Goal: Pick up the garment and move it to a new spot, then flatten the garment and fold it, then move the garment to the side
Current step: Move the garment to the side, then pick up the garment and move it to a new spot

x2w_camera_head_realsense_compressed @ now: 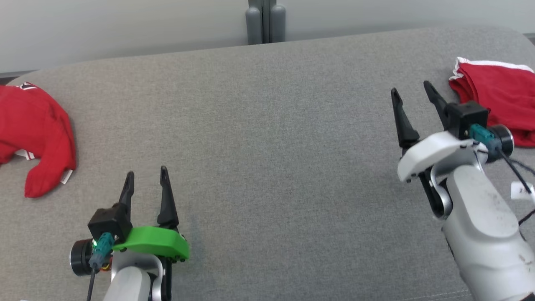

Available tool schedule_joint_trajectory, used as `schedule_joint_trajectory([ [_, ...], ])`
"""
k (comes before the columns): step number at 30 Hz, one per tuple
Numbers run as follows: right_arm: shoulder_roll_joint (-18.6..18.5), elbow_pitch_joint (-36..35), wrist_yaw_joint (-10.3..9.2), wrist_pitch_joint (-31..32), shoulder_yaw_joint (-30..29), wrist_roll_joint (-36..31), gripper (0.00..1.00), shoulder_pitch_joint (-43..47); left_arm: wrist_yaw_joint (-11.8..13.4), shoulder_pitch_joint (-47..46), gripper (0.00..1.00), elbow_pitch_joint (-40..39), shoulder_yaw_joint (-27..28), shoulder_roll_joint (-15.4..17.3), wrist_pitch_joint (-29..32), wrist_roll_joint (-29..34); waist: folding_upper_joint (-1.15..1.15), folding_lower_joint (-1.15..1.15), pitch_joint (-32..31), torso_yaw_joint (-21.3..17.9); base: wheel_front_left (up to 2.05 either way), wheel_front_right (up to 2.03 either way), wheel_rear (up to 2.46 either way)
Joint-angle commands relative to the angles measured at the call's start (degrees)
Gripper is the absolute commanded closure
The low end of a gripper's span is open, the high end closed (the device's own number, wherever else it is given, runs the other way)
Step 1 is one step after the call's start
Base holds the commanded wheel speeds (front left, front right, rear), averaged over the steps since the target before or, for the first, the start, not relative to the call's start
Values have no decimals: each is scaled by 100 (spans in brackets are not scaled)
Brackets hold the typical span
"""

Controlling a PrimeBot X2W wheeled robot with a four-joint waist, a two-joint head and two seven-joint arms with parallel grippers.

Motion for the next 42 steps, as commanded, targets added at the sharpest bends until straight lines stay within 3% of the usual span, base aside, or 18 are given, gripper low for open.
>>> schedule_joint_trajectory([
  [1,92,-146,-8,-17,-147,4,0,300,-26,153,0,-8,35,-17,-16,68,0,0,-328,228,0,0,0],
  [10,713,-1464,-8,-17,-1024,-365,0,2087,-37,904,0,-137,116,-118,-11,168,0,0,-655,366,0,0,0],
  [14,814,-1872,-8,0,-1047,-547,0,2590,-29,1100,0,-229,172,-148,-11,86,0,0,-743,304,0,0,0],
  [17,828,-2099,-8,41,-888,-318,0,2839,-43,1178,0,-278,104,-158,-11,83,0,0,-785,266,0,0,0],
  [22,828,-2212,-9,74,-789,-13,0,2995,-43,1183,0,-265,20,-166,-11,70,0,0,-812,237,0,0,0],
  [42,830,-2287,-9,118,-785,-97,0,3079,-21,1037,0,-265,-47,-171,-11,127,0,0,-797,340,0,0,0],
])
